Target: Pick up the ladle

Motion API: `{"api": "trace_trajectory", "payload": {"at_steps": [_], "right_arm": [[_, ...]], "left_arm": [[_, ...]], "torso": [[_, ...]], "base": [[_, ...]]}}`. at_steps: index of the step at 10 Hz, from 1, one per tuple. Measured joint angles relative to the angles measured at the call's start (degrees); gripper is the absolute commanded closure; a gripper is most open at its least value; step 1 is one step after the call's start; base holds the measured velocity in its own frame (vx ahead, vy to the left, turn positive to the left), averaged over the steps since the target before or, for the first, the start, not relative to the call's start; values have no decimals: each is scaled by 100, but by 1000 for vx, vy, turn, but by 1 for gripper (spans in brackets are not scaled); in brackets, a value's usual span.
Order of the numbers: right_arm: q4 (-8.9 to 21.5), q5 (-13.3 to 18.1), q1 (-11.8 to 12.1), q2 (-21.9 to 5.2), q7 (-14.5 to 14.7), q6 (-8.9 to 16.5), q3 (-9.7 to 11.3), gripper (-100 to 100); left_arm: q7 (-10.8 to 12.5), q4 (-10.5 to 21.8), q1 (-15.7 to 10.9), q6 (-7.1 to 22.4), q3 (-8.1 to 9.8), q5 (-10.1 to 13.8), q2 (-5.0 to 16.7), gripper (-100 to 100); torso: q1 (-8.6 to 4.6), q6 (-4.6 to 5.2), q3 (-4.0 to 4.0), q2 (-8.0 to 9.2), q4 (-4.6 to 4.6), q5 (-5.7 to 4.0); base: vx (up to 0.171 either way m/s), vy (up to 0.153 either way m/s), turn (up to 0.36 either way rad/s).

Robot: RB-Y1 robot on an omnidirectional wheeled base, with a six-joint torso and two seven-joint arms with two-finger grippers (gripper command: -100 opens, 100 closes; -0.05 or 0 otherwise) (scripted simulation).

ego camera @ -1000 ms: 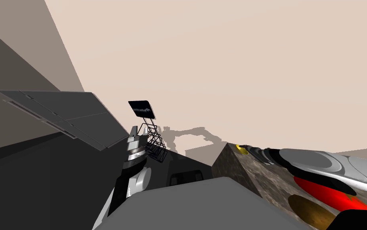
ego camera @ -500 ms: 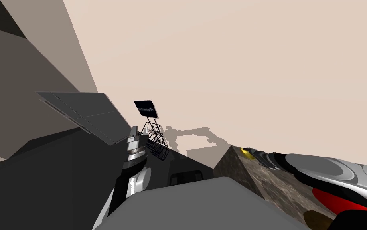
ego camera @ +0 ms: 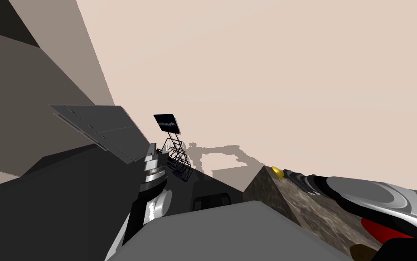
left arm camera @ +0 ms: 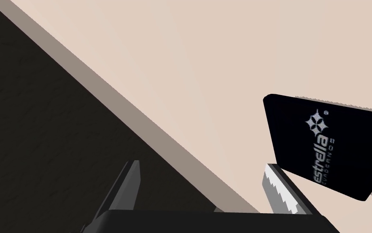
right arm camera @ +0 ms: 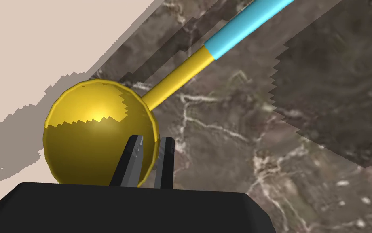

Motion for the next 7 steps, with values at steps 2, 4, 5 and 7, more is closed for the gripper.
{"api": "trace_trajectory", "payload": {"at_steps": [2,4,5,7], "right_arm": [[1,-1,2,1,-2,-1,2,0],[-68,-31,-12,-122,-24,12,1,100],[-176,-37,234,-236,-31,-3,-283,100],[-153,-42,-3,-277,-32,-48,-94,0]], "left_arm": [[0,0,0,0,0,0,0,0],[0,0,1,0,1,0,0,0],[0,0,1,0,0,0,0,0],[0,0,0,0,0,0,0,0]], "torso": [[0,-2,2,3,2,1],[4,5,4,6,3,4],[9,7,8,12,4,6],[6,-4,5,7,3,3]], "base": [[0,0,0],[-2,11,-223],[-3,16,-96],[-1,3,0]]}}
